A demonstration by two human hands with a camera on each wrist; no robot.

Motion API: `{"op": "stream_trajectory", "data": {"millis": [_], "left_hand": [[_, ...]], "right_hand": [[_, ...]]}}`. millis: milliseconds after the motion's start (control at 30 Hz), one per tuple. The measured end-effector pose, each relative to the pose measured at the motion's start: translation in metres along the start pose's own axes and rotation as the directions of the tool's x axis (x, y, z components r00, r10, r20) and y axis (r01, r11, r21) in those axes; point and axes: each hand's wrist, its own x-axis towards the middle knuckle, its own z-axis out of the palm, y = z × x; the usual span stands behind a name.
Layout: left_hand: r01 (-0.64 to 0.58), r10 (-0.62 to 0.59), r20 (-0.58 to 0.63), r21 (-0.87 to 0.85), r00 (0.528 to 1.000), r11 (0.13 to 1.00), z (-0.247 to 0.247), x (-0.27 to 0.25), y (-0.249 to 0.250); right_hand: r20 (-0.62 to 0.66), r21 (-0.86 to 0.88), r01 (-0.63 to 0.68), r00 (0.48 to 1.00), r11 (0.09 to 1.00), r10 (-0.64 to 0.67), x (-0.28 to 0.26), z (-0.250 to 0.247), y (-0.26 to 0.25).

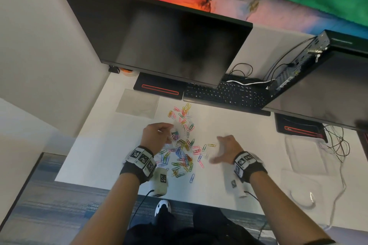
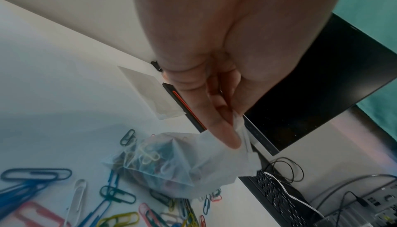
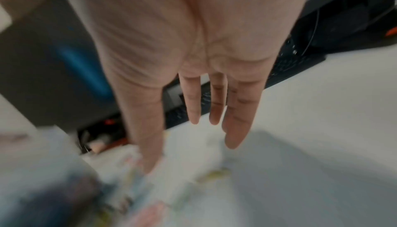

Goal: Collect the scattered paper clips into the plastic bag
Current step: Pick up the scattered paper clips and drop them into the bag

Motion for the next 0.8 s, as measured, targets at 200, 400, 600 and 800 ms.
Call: {"op": "stream_trajectory", "data": {"millis": [200,400,600,800], "left_hand": [[-0.019,0.019,-0.027,0.006,0.999,1.0,-0.013,0.003,-0.005],[-0.014,0.013,-0.031,-0.013,0.999,1.0,-0.016,0.002,-0.009],[0.004,-0.004,-0.026,-0.02,1.0,1.0,-0.014,0.004,-0.009],[0.017,-0.018,-0.038,-0.024,0.999,1.0,-0.014,0.004,-0.009]], "right_hand": [[-0.035,-0.045,0.252,0.967,0.967,-0.254,0.001,0.057,0.001],[-0.28,0.213,0.33,0.923,0.92,-0.266,0.02,0.067,-0.029],[-0.275,0.182,0.32,0.924,0.93,-0.265,0.027,0.065,-0.053],[-0.164,-0.1,0.389,0.901,0.916,-0.401,0.022,0.077,-0.063]]}}
